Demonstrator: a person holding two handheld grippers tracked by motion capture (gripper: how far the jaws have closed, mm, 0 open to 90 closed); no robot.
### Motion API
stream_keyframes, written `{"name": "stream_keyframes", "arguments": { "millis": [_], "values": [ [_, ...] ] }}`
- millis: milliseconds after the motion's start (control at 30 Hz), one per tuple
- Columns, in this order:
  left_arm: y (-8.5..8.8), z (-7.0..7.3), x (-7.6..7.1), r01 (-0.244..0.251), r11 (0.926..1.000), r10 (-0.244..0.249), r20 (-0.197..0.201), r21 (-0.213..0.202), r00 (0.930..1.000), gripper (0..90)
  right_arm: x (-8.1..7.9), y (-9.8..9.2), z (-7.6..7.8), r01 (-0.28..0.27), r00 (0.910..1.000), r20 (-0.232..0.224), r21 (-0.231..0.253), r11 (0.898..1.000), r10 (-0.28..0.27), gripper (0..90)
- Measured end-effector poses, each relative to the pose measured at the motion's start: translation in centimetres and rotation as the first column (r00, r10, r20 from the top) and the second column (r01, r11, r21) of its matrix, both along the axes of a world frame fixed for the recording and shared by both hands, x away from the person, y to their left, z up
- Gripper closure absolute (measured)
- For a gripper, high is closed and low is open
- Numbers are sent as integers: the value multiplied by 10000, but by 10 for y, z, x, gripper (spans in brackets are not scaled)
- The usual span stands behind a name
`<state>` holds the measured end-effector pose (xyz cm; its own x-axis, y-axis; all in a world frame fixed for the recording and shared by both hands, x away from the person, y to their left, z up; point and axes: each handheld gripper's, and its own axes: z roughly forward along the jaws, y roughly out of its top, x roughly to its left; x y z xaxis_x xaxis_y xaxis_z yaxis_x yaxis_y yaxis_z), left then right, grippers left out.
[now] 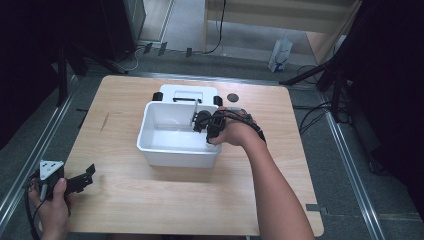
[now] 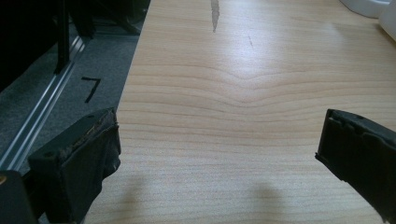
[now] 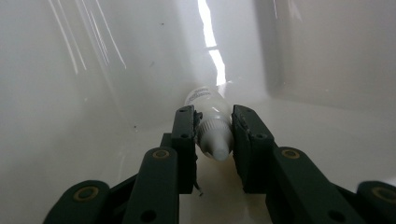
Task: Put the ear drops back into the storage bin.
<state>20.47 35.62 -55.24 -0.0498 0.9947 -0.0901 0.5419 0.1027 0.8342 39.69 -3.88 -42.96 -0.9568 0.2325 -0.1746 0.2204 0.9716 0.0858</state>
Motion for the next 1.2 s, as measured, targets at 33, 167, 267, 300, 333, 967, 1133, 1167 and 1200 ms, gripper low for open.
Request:
{"name": "stream_keyframes", "arguments": {
  "millis": [33,167,267,300,333,967,1133,1167,1200],
  "values": [
    [0,0,0,7,10000,-7,2,-2,10000,2,1,1,-1,-44,10000,5,-106,9999,44,721],
    [0,0,0,78,10000,-78,7,-51,10000,2,2,5,-1,-113,9999,-2,-426,9990,113,720],
    [0,0,0,95,9999,-95,-10,-82,10000,2,2,8,-2,-104,9999,-68,-578,9983,100,720],
    [0,0,0,102,9999,-103,-15,-76,9999,2,2,8,-3,-98,9999,-94,-618,9980,93,719],
    [0,0,0,107,9999,-107,-6,-72,9999,2,3,9,-3,-124,9999,-108,-704,9974,117,720],
    [0,0,0,119,9999,-119,-50,-56,9999,2,5,9,-6,-124,9998,-186,-563,9983,114,668],
    [-1,0,0,94,9999,-94,-30,-69,10000,2,4,4,12,306,9995,55,357,9989,-308,599],
    [-1,0,0,91,9999,-91,-33,-54,10000,2,3,2,16,399,9992,36,548,9977,-402,598],
    [-1,0,0,92,10000,-92,-27,-36,10000,2,3,0,21,544,9985,-57,774,9955,-541,590]
  ]
}}
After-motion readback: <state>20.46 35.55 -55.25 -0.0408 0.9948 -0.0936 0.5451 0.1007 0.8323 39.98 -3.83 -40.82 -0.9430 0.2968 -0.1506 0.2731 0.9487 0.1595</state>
